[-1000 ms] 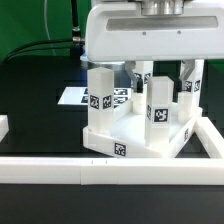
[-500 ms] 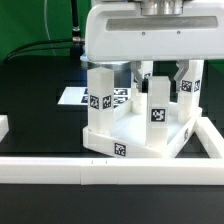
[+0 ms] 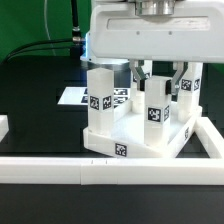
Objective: Assemble desk
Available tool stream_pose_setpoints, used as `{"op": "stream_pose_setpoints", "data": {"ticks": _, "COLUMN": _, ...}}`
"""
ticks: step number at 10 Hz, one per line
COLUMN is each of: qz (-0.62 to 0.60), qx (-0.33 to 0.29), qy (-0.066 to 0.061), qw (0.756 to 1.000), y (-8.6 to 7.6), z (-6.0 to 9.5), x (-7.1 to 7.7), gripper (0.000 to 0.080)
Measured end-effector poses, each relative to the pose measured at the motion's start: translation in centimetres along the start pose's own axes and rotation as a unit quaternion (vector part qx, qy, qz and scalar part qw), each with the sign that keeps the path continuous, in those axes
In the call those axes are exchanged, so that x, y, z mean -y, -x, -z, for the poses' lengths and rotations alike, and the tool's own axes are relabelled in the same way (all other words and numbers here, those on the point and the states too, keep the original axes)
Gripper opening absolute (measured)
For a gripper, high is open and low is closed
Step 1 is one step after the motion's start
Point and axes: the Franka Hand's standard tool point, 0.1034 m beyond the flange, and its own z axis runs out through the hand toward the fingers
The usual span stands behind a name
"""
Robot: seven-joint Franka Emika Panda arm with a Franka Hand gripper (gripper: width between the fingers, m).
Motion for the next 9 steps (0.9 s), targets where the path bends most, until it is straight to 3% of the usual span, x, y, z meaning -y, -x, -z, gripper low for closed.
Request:
{"op": "stream_pose_setpoints", "data": {"ticks": 4, "qz": -0.164, "qx": 0.004, "qy": 0.013, "qw": 0.986, "y": 0.2, "z": 0.0, "x": -1.1, "gripper": 0.0295}}
{"op": "stream_pose_setpoints", "data": {"ticks": 7, "qz": -0.211, "qx": 0.007, "qy": 0.024, "qw": 0.977, "y": 0.2, "z": 0.1, "x": -1.8, "gripper": 0.0305}}
{"op": "stream_pose_setpoints", "data": {"ticks": 8, "qz": -0.24, "qx": 0.008, "qy": 0.024, "qw": 0.97, "y": 0.2, "z": 0.0, "x": -1.8, "gripper": 0.0359}}
{"op": "stream_pose_setpoints", "data": {"ticks": 9, "qz": -0.239, "qx": 0.009, "qy": 0.025, "qw": 0.971, "y": 0.3, "z": -0.1, "x": -1.8, "gripper": 0.0495}}
